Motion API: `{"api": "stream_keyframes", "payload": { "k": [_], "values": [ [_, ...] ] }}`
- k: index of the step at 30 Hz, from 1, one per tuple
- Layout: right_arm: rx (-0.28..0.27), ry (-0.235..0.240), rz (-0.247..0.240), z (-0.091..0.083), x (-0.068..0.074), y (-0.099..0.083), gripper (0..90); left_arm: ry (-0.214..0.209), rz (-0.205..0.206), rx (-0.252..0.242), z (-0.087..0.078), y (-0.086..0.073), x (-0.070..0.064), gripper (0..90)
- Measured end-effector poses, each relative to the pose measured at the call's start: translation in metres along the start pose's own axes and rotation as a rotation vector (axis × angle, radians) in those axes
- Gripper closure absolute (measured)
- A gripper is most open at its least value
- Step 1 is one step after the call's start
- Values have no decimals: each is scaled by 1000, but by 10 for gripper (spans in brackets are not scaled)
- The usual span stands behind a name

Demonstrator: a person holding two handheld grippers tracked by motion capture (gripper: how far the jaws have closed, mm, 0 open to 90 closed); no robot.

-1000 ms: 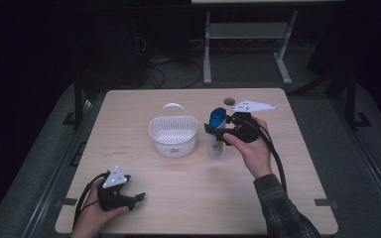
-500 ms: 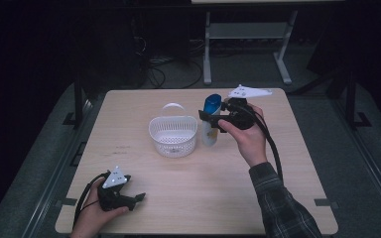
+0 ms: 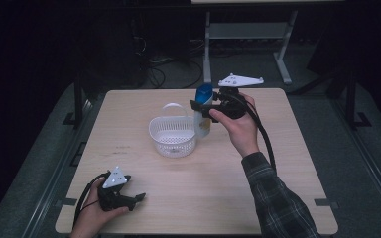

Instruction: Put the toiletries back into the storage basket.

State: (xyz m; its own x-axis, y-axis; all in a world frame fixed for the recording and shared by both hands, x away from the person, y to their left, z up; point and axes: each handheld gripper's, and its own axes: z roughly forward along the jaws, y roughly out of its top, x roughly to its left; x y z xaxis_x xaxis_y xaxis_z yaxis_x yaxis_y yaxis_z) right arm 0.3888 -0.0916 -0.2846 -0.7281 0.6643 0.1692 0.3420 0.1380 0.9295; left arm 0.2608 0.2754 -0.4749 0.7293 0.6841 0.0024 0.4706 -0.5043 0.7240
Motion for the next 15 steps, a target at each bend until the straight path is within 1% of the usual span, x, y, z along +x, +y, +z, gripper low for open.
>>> {"api": "stream_keyframes", "payload": {
  "k": [5,9,12,15],
  "values": [
    [-2,7,-8,7,2,5,353,2,1,-1,0,0,0,133],
    [-10,19,-9,17,4,9,352,-1,-1,-2,0,0,0,133],
    [-10,21,-12,20,4,10,352,-2,0,-3,0,0,0,133],
    [-5,24,-5,27,4,9,353,-5,0,-3,0,0,0,133]
  ]
}}
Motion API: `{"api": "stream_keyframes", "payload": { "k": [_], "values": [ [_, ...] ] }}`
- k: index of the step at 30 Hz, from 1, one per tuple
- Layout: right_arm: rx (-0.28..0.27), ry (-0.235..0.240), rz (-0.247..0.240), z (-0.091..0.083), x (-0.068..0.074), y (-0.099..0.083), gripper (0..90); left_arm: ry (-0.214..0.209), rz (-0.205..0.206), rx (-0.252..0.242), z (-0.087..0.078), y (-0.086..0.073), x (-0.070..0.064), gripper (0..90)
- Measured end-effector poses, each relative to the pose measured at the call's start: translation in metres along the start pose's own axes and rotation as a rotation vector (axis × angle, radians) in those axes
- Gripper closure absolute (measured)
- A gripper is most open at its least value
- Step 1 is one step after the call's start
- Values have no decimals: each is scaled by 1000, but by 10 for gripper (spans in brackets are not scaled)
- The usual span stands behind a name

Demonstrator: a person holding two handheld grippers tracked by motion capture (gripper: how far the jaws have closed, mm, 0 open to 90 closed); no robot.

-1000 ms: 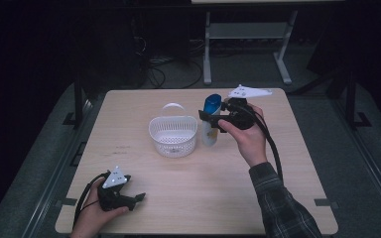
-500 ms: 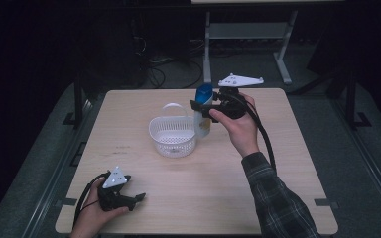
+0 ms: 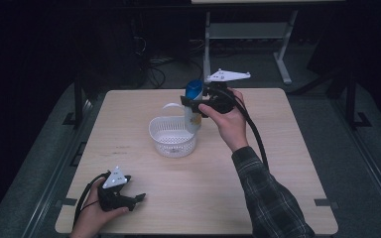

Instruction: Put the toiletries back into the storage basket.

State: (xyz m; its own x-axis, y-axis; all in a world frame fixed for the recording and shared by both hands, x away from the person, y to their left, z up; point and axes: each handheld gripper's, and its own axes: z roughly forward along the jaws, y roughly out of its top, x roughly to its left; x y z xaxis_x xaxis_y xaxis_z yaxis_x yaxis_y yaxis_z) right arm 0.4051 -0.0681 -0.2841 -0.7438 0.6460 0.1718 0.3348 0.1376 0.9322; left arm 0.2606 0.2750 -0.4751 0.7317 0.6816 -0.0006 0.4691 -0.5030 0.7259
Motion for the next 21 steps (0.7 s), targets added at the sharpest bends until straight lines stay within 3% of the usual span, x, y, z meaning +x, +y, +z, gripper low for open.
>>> {"api": "stream_keyframes", "payload": {
  "k": [21],
  "values": [
    [29,17,-10,29,-1,-13,352,-5,3,0,0,0,0,133]
  ]
}}
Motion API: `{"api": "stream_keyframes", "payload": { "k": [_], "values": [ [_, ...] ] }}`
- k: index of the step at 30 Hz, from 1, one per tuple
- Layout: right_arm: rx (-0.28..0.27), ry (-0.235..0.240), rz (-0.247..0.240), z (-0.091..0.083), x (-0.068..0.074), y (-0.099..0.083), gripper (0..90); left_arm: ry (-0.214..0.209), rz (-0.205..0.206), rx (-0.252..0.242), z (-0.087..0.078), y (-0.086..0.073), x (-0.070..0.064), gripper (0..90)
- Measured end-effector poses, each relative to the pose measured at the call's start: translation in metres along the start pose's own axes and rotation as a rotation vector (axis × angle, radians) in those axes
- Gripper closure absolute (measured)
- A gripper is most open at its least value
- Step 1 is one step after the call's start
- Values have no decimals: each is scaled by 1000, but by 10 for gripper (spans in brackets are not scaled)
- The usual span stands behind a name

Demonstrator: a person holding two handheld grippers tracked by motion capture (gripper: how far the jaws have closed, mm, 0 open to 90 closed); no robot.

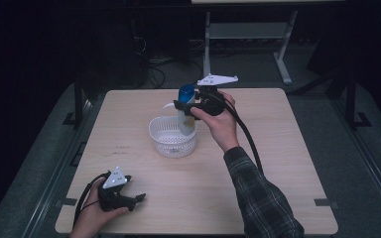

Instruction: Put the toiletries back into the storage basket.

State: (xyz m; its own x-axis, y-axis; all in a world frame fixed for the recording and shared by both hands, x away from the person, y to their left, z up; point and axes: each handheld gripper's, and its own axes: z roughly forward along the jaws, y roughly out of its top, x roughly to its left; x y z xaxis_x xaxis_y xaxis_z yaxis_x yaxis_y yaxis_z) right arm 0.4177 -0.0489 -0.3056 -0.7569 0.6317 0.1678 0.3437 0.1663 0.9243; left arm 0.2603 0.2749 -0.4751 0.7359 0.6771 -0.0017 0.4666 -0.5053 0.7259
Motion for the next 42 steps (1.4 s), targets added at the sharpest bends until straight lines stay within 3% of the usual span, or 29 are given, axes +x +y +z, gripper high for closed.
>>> {"api": "stream_keyframes", "payload": {
  "k": [42],
  "values": [
    [128,5,6,28,-8,-52,350,-3,6,5,0,0,0,133]
  ]
}}
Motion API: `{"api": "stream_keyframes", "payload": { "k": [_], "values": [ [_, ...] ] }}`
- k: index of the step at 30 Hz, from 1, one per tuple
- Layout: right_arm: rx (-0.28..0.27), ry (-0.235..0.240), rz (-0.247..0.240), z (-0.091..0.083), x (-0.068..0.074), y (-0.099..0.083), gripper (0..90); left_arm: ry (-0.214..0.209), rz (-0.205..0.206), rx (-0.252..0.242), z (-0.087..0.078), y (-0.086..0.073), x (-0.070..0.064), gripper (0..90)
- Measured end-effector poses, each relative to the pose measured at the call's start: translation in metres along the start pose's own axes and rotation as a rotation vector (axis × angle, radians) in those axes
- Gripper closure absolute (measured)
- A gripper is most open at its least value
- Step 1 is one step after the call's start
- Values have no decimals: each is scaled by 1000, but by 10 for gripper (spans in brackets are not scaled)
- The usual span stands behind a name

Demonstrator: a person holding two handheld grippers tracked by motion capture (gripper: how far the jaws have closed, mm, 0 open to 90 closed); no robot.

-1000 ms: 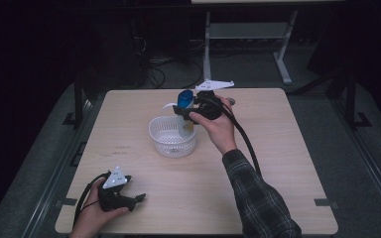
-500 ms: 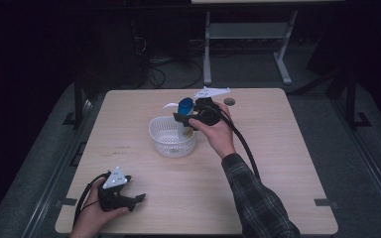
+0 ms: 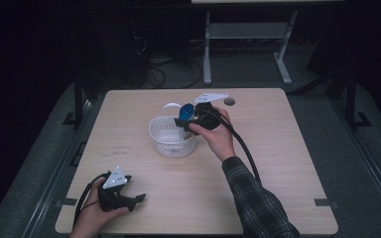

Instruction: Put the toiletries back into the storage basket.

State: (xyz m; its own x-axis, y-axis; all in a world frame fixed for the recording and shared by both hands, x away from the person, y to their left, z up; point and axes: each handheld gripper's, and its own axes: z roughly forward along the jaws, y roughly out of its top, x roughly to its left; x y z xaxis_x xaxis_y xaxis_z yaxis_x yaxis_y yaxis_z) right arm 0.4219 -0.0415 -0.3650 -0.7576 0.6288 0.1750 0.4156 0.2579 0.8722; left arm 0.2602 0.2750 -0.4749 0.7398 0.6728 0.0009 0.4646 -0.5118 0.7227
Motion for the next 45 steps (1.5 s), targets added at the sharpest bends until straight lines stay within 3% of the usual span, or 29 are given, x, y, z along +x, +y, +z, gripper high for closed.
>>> {"api": "stream_keyframes", "payload": {
  "k": [14,34,40,45],
  "values": [
    [43,-1,0,7,-2,-11,350,0,1,0,0,0,0,133],
    [61,0,-14,11,-1,-17,345,0,0,0,0,0,0,133],
    [79,20,-16,13,1,-18,294,0,0,0,0,0,0,133],
    [92,-11,-29,12,3,-17,262,0,0,0,0,0,0,133]
  ]
}}
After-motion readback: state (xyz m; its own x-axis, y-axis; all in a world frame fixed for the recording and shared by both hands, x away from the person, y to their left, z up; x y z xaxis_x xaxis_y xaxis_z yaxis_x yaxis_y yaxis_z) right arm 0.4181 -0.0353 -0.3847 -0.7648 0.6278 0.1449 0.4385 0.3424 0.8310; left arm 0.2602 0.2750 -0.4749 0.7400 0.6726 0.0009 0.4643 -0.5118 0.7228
